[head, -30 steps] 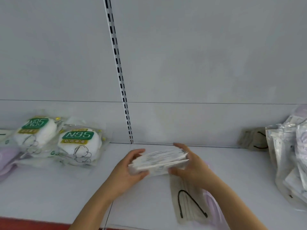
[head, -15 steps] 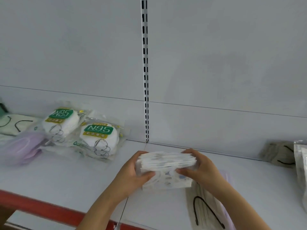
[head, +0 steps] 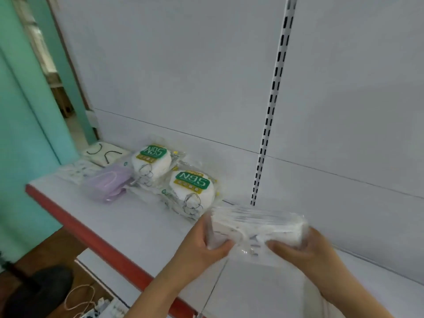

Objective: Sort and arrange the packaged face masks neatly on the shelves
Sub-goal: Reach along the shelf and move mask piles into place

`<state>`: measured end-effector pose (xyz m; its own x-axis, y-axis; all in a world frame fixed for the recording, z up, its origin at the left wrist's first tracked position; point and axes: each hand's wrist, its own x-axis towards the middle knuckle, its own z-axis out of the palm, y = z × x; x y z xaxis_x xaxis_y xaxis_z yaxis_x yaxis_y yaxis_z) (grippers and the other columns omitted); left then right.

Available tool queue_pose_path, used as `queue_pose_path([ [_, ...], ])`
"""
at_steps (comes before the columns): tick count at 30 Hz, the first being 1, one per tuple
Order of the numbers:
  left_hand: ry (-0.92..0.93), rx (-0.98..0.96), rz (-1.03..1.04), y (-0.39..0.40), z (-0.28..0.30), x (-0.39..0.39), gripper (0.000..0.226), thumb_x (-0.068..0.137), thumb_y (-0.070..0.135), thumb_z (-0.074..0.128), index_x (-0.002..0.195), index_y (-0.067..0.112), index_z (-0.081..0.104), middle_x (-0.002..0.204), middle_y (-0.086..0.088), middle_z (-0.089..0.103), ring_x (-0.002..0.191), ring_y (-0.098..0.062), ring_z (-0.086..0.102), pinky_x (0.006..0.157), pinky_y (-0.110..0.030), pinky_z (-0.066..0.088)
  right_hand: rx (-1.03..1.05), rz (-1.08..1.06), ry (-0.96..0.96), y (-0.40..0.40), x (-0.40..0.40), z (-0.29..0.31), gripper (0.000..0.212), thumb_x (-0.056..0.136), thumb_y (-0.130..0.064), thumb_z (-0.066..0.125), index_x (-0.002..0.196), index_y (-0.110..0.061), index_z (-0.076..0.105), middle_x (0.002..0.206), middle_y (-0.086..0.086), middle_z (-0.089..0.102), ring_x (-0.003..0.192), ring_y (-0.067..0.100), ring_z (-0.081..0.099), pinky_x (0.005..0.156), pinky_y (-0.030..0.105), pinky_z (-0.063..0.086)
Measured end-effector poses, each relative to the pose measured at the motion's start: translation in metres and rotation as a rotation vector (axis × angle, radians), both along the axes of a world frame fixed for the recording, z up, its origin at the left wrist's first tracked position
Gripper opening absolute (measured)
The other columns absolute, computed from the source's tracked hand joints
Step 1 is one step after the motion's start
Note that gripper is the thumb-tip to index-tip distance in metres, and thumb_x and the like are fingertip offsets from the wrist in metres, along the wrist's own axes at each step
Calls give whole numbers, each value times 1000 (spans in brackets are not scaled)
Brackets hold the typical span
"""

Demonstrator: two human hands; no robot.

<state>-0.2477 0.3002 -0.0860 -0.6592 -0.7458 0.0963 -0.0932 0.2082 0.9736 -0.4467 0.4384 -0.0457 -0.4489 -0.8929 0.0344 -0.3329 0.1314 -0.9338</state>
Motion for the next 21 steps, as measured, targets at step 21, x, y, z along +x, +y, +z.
queue_pose_path([
  [21, 382, 370, 706, -279, 28, 305, 58, 86, 19, 76, 139, 14, 52, 125, -10, 71, 104, -26, 74, 86, -40, 61, 63, 316, -484, -344, 308, 22, 32, 89, -21, 71, 120, -21, 61, 111, -1, 73, 99, 19, 72, 79, 35, 60],
])
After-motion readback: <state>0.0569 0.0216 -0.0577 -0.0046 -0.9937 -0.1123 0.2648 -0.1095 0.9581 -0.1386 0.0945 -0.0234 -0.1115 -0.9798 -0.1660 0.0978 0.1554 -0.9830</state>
